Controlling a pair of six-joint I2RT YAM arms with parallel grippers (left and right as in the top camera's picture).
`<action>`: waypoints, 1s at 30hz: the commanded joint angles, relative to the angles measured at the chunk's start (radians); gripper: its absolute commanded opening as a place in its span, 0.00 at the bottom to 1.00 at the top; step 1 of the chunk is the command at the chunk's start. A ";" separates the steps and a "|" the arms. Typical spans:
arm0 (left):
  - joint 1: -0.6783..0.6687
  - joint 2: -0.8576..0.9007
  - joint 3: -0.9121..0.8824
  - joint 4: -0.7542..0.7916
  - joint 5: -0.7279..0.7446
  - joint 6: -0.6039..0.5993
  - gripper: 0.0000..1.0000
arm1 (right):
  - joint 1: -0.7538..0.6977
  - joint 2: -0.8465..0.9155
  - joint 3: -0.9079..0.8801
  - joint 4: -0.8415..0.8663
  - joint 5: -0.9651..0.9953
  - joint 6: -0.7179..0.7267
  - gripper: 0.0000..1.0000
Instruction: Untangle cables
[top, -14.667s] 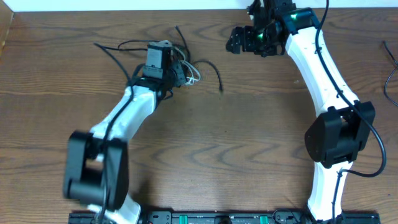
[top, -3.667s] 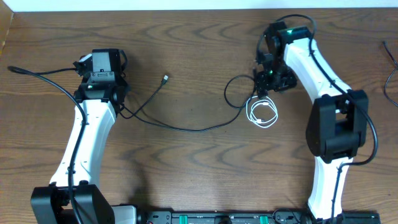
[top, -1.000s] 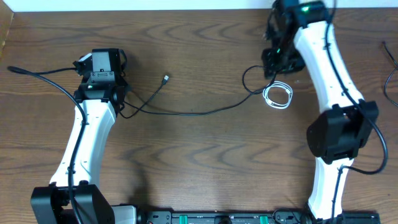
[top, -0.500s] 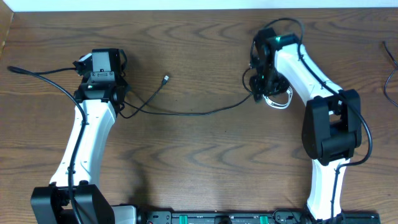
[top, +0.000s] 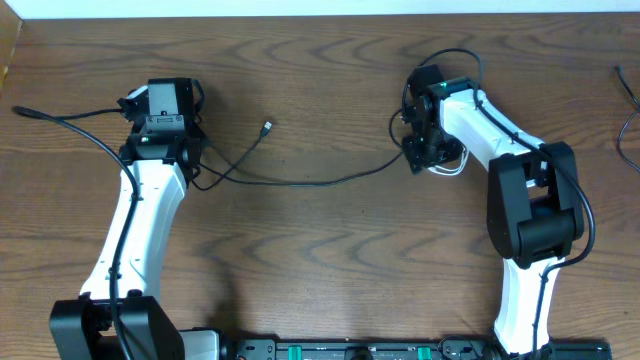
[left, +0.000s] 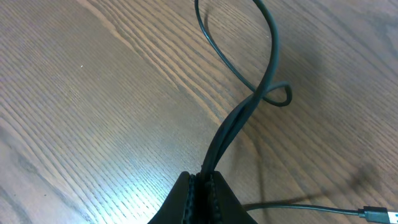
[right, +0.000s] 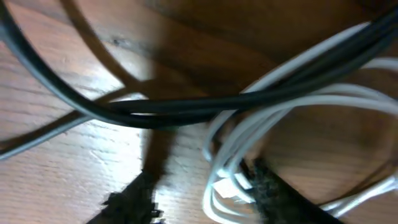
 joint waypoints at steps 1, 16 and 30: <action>0.005 0.008 0.016 0.001 -0.003 0.006 0.08 | 0.005 0.024 -0.019 0.034 0.025 0.000 0.15; 0.005 0.008 0.016 0.001 -0.003 0.006 0.09 | -0.058 -0.291 0.011 -0.130 -0.039 0.010 0.01; 0.005 0.008 0.016 0.002 -0.004 0.006 0.08 | -0.286 -0.798 0.017 -0.066 -0.179 0.056 0.01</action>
